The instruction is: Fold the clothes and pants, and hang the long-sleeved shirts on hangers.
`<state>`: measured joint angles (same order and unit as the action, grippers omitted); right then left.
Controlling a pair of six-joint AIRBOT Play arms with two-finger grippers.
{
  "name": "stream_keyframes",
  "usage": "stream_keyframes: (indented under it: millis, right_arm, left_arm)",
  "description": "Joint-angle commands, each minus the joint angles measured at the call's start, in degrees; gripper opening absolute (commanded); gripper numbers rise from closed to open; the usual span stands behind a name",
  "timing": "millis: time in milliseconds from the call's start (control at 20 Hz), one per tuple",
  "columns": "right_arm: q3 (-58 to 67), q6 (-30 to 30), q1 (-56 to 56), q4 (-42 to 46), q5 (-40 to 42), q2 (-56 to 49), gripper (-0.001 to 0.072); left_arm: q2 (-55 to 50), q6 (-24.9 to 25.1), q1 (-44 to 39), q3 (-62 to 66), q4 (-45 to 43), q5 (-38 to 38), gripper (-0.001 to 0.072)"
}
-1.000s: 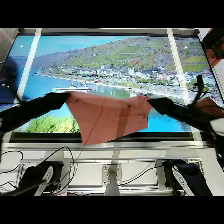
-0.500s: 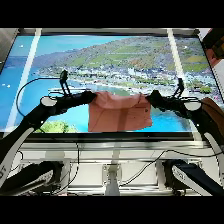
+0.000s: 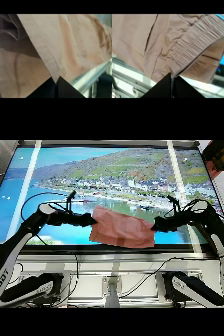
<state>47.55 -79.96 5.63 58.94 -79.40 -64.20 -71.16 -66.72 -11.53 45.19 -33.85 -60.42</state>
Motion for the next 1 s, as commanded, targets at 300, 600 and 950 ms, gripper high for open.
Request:
stream_keyframes:
  millis: [300,600,950]
  right_arm:
    - [-3.4,6.1,0.2,7.4,-6.4,-0.2,0.0655]
    - [0.4,8.7,0.5,19.7,-4.2,0.0,0.0567]
    - [7.6,13.7,12.9,29.4,0.8,4.0,0.0018]
  left_arm:
    - [-0.1,-10.9,-5.2,0.1,-14.1,-8.5,0.0504]
    - [-0.1,-10.8,-2.7,0.9,-14.3,-8.6,0.0698]
    - [0.0,-9.8,5.7,6.2,-14.2,-8.8,0.0697]
